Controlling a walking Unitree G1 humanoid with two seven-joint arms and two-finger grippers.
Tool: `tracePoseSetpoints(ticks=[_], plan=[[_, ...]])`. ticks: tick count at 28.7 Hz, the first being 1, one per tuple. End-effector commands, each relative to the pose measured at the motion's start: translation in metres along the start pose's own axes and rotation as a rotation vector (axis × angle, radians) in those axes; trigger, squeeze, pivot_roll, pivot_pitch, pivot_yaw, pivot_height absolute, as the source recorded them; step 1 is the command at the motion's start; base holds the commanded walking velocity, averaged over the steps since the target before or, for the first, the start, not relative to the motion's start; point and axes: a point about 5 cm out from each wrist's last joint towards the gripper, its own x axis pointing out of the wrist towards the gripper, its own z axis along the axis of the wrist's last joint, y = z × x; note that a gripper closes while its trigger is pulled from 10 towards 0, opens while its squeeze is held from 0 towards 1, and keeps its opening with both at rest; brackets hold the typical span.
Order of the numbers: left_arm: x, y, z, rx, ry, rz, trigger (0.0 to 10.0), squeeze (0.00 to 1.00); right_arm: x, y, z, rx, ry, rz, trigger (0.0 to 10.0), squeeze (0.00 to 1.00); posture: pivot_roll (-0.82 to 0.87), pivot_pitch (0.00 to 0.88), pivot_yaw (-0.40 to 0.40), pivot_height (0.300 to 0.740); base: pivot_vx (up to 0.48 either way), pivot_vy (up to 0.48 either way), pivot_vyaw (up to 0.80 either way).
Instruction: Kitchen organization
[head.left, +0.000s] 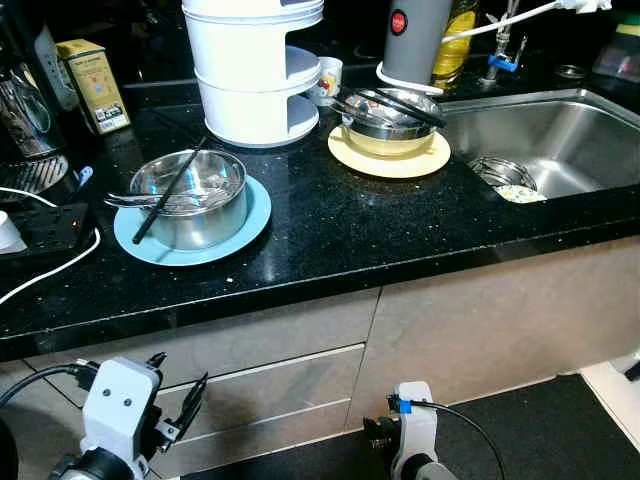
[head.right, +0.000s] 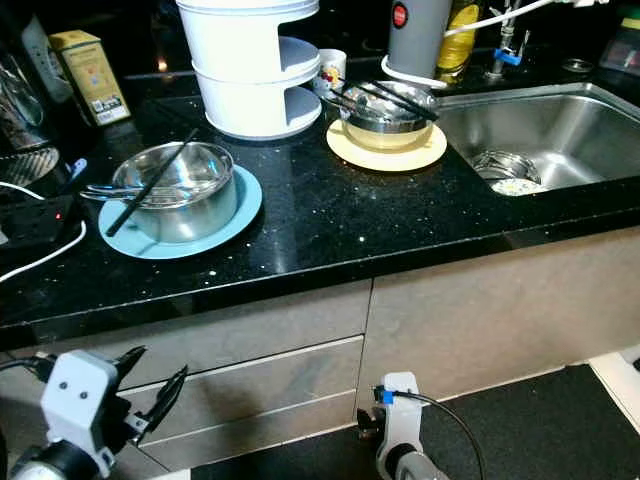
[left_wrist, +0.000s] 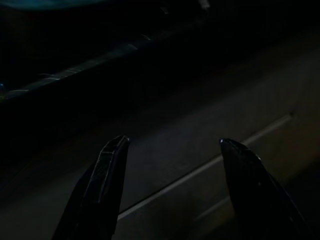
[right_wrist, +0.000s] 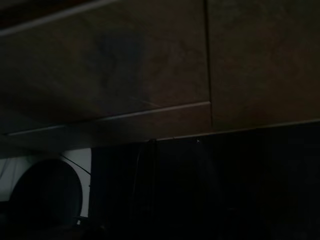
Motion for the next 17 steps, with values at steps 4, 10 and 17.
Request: tracePoseSetpoints(ticks=[4, 10, 17], plan=[[-0.009, 0.008, 0.018, -0.034, -0.054, 0.184, 10.0, 1.00, -0.002, 0.001, -0.004, -0.004, 0.012, 0.011, 10.0, 0.00, -0.02, 0.139, -0.011, 0.740, 0.000, 0.000, 0.00], [0.003, 0.005, 0.024, -0.098, -0.113, 0.174, 10.0, 1.00, 0.000, 0.002, -0.003, -0.010, 0.014, 0.015, 10.0, 0.00, -0.02, 0.133, -0.018, 0.740, 0.000, 0.000, 0.00], [0.018, 0.008, 0.029, -0.126, -0.155, 0.151, 10.0, 1.00, 0.001, 0.001, 0.001, -0.014, 0.006, 0.009, 10.0, 0.00, -0.03, 0.134, -0.030, 0.740, 0.000, 0.000, 0.00]])
